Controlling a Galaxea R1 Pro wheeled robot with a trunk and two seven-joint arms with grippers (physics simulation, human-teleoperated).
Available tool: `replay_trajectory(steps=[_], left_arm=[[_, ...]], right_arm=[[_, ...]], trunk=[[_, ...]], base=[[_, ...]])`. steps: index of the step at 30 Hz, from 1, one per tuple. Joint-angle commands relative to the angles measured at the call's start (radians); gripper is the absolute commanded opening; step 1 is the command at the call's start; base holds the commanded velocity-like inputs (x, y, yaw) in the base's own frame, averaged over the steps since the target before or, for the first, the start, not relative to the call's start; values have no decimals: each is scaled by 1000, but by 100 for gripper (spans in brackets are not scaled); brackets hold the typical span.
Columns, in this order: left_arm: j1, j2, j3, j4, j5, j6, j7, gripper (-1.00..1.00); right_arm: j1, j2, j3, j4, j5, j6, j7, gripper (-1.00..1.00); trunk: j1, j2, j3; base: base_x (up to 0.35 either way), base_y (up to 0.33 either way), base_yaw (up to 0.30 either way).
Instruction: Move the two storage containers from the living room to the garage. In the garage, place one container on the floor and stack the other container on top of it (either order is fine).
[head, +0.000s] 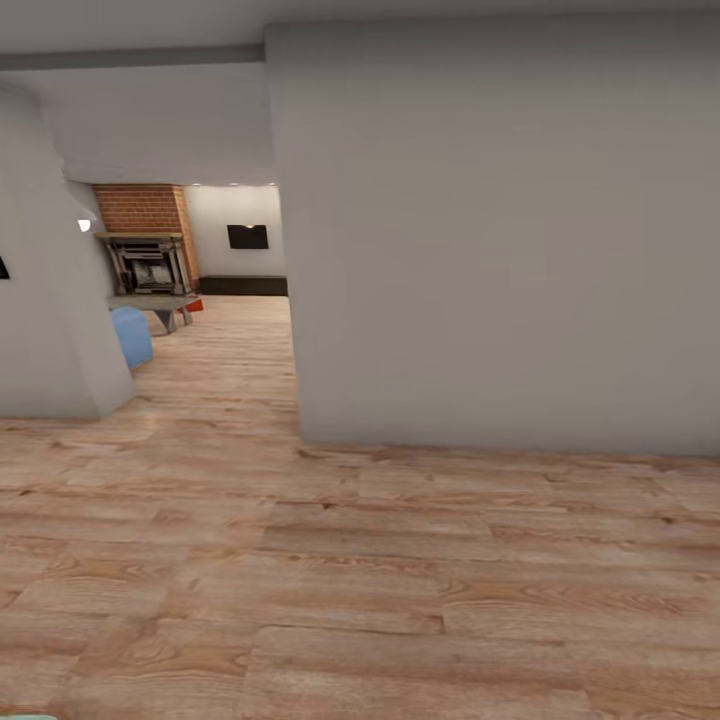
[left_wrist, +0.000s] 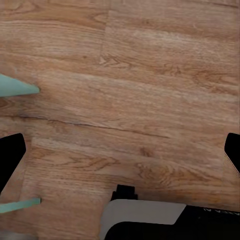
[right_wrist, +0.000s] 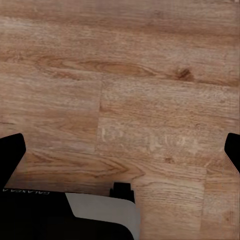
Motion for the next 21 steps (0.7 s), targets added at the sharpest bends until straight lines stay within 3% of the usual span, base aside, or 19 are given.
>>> replay_trajectory(steps=[1, 21], left_arm=[[-2, 0, 7, 5, -3, -7, 2, 100], [-2, 0, 7, 5, -3, -7, 2, 100]], right_arm=[[-2, 0, 5, 5, -1, -8, 3, 100], [-2, 0, 5, 5, -2, -8, 3, 100]], trunk=[[1, -1, -2], [1, -1, -2]], base=[[323, 0, 0], [323, 0, 0]])
